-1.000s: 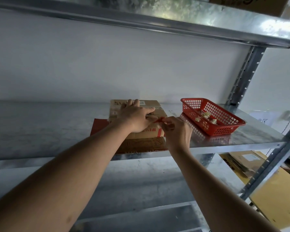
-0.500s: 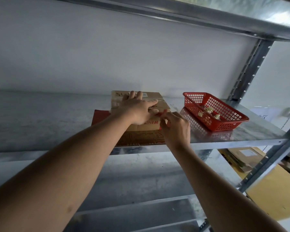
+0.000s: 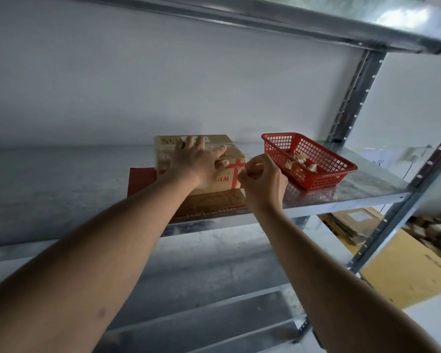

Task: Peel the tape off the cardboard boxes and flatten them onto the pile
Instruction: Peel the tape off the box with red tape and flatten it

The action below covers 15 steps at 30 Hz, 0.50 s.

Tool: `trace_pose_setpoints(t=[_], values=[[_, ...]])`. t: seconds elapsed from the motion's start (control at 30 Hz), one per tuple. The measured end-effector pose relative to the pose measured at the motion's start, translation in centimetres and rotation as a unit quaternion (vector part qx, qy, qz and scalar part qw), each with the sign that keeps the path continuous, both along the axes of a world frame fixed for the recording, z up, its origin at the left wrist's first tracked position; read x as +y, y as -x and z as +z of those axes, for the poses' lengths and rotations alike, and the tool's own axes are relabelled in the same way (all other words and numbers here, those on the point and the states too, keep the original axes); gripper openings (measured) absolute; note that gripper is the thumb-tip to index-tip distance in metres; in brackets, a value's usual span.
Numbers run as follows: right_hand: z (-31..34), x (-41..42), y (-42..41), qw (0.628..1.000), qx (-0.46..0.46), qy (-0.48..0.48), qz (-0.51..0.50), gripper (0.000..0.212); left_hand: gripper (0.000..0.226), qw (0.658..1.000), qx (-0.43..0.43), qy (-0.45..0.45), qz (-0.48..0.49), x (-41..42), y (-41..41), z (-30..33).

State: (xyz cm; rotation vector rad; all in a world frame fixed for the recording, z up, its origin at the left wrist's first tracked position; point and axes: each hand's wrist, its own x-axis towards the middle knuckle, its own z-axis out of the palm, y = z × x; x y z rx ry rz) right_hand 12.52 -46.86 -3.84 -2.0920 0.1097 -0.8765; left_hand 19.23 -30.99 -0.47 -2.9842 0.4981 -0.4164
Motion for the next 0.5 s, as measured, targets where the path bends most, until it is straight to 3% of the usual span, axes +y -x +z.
trace_pose_setpoints(t=[0.13,0.27,0.5], values=[[0.8,-1.1,-0.7,1.0,-0.018,0.009,-0.016,0.008,0.063,1.0,0.011,0.012,0.004,-1.2,-0.3,0.0],[1.9,-3.7,-1.8,0.999,-0.017,0.024,-0.035,0.018,0.059,0.999,0.025,0.033,0.012,-4.1,-0.6,-0.1],[3.9,-11.2,-4.3,0.998,0.003,0.067,-0.023,0.016,0.058,0.997,0.032,0.033,0.06,-9.4,-1.6,0.4]])
